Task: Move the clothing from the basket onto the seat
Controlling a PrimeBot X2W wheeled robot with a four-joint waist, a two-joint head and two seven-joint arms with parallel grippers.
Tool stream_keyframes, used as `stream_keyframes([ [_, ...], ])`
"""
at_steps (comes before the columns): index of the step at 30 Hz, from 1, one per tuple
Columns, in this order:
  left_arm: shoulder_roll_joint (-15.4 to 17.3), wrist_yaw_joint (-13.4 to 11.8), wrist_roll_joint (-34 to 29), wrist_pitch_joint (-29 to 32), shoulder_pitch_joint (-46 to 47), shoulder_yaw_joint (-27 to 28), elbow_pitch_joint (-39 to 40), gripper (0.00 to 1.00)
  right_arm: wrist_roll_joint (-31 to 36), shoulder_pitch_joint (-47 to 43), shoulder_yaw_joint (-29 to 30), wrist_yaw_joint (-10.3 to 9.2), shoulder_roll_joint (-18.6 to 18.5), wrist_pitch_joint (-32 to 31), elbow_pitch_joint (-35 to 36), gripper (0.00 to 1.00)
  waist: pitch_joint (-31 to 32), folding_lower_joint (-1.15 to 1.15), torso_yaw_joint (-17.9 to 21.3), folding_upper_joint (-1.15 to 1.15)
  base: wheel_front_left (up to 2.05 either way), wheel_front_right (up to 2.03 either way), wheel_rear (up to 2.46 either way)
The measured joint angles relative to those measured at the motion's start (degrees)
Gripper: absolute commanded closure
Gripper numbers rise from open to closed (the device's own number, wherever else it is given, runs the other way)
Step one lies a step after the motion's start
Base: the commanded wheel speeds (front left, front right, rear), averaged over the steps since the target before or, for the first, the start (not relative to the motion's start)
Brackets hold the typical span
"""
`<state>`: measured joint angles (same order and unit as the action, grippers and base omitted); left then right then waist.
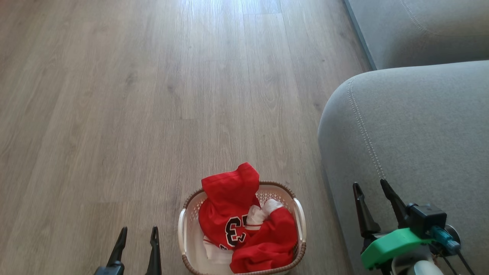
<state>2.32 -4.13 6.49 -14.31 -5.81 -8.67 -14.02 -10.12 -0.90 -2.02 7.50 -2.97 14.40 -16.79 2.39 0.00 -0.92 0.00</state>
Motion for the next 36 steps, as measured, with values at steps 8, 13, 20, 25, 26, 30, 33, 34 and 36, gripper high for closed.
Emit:
stream_keyframes([
  [8,0.0,0.0,0.0,0.0,0.1,-0.2,0.0,0.00,0.1,0.0,0.3,0.00,0.0,0.0,0.9,0.00,-0.9,0.00,-0.1,0.00,0.00,0.00,0.00],
  [13,0.1,0.7,-0.7,0.0,1.8,-2.0,-0.9,0.00,0.8,0.1,0.7,0.00,0.0,0.0,2.3,0.00,-2.6,0.00,0.1,0.00,0.00,0.00,0.00],
  [20,0.5,1.7,-3.8,0.0,9.8,-5.5,-4.8,0.00,2.2,4.1,2.1,0.00,0.0,0.1,6.7,0.00,-8.9,0.00,1.1,0.00,0.00,0.00,0.00],
  [25,0.5,2.7,-5.9,-0.2,20.0,-7.7,-11.2,0.00,2.7,11.0,3.2,0.01,0.0,0.1,10.4,0.00,-16.8,0.00,2.2,0.00,0.00,0.00,0.00],
  [26,0.4,2.7,-6.4,-0.2,21.8,-8.2,-12.5,0.00,2.8,12.1,3.3,0.01,0.0,0.1,10.9,0.00,-18.3,0.00,2.4,0.00,0.00,0.00,0.00],
  [30,0.3,3.7,-7.7,-0.2,29.0,-9.6,-18.2,0.00,3.0,16.4,3.4,0.01,0.0,0.1,12.7,0.00,-24.4,0.00,3.2,0.00,0.00,0.00,0.00],
  [33,0.3,4.1,-8.7,-0.2,33.8,-11.0,-22.6,0.00,3.0,19.1,3.4,0.01,0.0,0.1,13.9,0.00,-28.8,0.00,3.8,0.00,0.00,0.00,0.00],
  [34,0.3,4.2,-9.0,-0.2,35.3,-11.4,-24.0,0.00,3.0,19.8,3.4,0.00,0.0,0.1,14.4,0.00,-30.2,0.00,4.0,0.00,0.00,0.00,0.00],
  [36,0.2,4.9,-9.5,-0.2,38.1,-12.8,-27.4,0.00,3.0,20.8,3.5,0.01,0.0,0.1,15.3,0.00,-32.8,0.01,4.4,0.00,0.00,0.00,0.00],
])
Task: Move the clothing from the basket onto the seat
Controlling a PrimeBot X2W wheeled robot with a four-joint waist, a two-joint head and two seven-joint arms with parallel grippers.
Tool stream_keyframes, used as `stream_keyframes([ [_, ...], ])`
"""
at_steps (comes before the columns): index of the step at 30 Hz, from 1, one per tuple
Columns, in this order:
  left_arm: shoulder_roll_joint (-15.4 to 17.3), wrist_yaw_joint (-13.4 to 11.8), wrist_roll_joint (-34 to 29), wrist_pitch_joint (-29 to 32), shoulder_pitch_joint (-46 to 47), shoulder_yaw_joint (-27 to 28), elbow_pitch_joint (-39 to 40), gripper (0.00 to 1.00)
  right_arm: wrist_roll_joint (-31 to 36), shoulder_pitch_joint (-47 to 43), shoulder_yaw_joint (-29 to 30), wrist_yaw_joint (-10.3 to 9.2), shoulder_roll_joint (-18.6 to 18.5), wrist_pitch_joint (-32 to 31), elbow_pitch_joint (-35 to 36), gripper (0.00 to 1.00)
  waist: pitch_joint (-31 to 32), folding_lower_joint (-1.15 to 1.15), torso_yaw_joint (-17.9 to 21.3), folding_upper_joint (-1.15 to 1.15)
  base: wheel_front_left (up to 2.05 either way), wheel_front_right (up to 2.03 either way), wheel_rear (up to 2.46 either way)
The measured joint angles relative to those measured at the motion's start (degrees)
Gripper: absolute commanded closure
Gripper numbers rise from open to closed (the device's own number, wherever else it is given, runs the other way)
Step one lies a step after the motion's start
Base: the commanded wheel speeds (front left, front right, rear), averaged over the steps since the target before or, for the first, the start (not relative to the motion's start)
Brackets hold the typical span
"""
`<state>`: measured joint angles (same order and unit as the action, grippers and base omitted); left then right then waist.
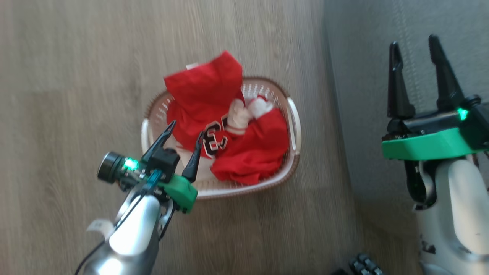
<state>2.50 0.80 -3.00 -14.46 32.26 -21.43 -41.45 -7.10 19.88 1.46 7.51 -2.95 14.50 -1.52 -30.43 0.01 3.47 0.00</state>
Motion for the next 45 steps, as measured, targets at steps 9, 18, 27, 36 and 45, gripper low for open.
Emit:
stream_keyframes([
  [9,-0.3,0.7,-0.6,0.0,12.8,-4.0,-15.0,0.00,0.0,3.8,-0.1,0.00,0.0,0.1,4.4,0.00,-10.1,0.01,1.8,0.00,0.00,0.00,0.00],
  [18,-0.4,-0.4,-1.8,0.9,21.5,-6.9,-25.7,0.00,-0.4,6.0,-0.8,0.00,0.0,0.1,9.6,0.00,-17.2,0.00,4.1,0.00,0.00,0.00,0.00],
  [27,-0.5,-3.5,-2.2,2.8,26.6,-7.8,-30.2,0.00,-0.5,6.8,-2.5,0.00,0.0,0.2,14.2,0.00,-20.4,0.00,5.7,0.00,0.00,0.00,0.00],
  [36,-0.5,-4.4,-2.1,7.7,27.6,-9.4,-31.8,0.60,-1.1,6.8,-3.8,0.00,0.0,0.2,14.6,0.00,-21.1,0.00,7.0,0.00,0.00,0.00,0.00],
  [45,-0.4,-4.8,-0.4,8.8,27.6,-11.8,-31.8,1.00,-1.6,6.8,-3.9,0.00,0.0,0.2,14.2,0.00,-19.8,0.00,7.8,0.00,0.00,0.00,0.00],
])
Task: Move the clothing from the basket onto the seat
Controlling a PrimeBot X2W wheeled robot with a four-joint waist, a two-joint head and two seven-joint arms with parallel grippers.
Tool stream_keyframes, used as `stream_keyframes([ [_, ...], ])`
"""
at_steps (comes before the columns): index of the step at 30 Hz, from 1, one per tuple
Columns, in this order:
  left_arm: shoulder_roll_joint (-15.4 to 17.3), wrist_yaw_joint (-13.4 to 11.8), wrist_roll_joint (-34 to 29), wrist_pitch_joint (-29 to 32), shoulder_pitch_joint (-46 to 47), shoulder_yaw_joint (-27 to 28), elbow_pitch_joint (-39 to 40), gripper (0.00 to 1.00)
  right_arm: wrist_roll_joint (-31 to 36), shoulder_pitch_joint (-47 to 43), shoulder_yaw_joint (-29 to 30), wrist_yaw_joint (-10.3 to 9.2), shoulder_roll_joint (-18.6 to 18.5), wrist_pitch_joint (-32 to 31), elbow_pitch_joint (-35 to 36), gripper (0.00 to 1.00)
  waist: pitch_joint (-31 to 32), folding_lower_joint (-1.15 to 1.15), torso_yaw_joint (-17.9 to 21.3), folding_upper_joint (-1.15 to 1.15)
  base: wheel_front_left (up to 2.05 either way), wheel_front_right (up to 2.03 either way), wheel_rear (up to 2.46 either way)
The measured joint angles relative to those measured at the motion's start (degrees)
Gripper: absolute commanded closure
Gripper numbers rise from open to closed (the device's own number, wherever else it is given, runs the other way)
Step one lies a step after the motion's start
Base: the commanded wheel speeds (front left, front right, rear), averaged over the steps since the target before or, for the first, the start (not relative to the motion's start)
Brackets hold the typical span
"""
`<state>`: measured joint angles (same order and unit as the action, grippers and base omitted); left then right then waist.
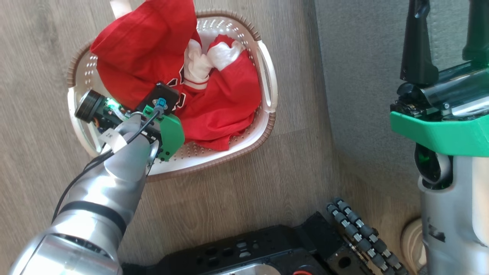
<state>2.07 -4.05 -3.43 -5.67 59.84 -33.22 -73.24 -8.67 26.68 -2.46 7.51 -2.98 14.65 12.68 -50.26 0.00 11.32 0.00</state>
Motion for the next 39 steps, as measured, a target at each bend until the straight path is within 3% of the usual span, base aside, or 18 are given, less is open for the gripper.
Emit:
stream_keyframes([
  [11,0.0,3.0,5.5,-4.1,-5.9,-4.1,4.9,1.00,-0.4,-0.7,0.1,0.00,0.0,0.0,-4.3,0.00,6.9,0.00,-1.4,0.00,0.00,0.00,0.00],
  [17,0.0,3.1,10.5,-5.8,-8.7,-6.6,9.9,1.00,0.6,-4.2,0.2,0.00,0.0,0.0,-8.6,0.00,13.2,0.00,-3.3,0.00,0.00,0.00,0.00],
  [27,0.0,3.5,20.0,-7.0,-15.8,-10.5,18.0,1.00,2.3,-12.4,0.6,0.00,0.0,0.0,-16.9,0.00,26.7,0.00,-7.0,0.00,0.00,0.00,0.00],
  [39,0.0,2.9,26.7,-5.0,-19.2,-12.6,24.2,1.00,2.3,-23.8,1.4,0.00,0.0,0.0,-23.9,0.00,44.2,-0.01,-11.1,0.01,0.00,0.00,0.00],
])
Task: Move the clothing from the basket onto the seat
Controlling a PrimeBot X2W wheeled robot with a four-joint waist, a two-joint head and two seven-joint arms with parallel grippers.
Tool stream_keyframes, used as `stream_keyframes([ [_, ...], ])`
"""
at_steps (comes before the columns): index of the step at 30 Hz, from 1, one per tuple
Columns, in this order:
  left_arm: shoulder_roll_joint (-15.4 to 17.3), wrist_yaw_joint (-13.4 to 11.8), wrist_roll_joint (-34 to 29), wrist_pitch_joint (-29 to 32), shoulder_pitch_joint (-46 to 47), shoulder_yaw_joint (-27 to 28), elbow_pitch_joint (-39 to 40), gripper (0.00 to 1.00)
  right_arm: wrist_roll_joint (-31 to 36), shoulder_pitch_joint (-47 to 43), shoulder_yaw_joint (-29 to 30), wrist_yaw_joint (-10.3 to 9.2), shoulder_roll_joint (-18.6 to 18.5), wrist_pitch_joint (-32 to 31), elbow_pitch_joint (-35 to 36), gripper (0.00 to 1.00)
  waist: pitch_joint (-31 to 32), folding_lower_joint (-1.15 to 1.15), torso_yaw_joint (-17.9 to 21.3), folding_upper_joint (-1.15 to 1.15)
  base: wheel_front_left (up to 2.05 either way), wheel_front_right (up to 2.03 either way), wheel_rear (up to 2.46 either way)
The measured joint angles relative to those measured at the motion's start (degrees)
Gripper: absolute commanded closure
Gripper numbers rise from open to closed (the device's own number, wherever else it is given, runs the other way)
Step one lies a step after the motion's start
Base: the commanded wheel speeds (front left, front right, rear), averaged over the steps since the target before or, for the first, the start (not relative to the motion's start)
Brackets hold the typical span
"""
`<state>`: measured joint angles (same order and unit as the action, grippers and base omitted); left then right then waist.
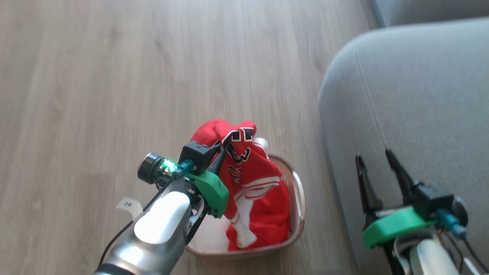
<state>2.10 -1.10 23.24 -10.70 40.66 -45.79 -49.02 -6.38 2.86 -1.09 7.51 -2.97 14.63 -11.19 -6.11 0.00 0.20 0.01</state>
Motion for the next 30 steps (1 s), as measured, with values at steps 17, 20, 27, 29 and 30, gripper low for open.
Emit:
stream_keyframes([
  [17,0.0,-0.4,3.0,6.9,3.5,0.5,7.1,1.00,-0.2,-3.2,-3.2,0.00,0.0,0.0,-2.8,0.00,11.3,0.00,-3.3,0.00,0.00,0.00,0.00],
  [20,0.0,-0.4,3.2,8.2,4.9,0.5,8.1,1.00,0.1,-3.1,-4.2,0.00,0.0,0.0,-3.7,0.00,11.6,0.00,-3.6,0.00,0.00,0.00,0.00],
  [27,0.0,-0.4,5.4,9.2,6.8,0.4,10.3,1.00,2.2,1.3,-8.3,0.00,0.0,0.0,-7.9,0.00,12.2,0.00,-4.0,0.00,0.00,0.00,0.00],
  [29,0.0,-0.4,5.6,9.4,7.2,0.2,11.0,1.00,2.8,3.8,-9.9,0.00,0.0,0.0,-9.5,0.00,12.3,0.00,-4.2,0.00,0.00,0.00,0.00],
  [30,0.0,-0.4,5.9,9.5,7.6,0.0,11.2,1.00,3.1,5.1,-10.6,0.00,0.0,0.0,-10.3,0.00,12.4,0.00,-4.3,0.00,0.00,0.00,0.00],
])
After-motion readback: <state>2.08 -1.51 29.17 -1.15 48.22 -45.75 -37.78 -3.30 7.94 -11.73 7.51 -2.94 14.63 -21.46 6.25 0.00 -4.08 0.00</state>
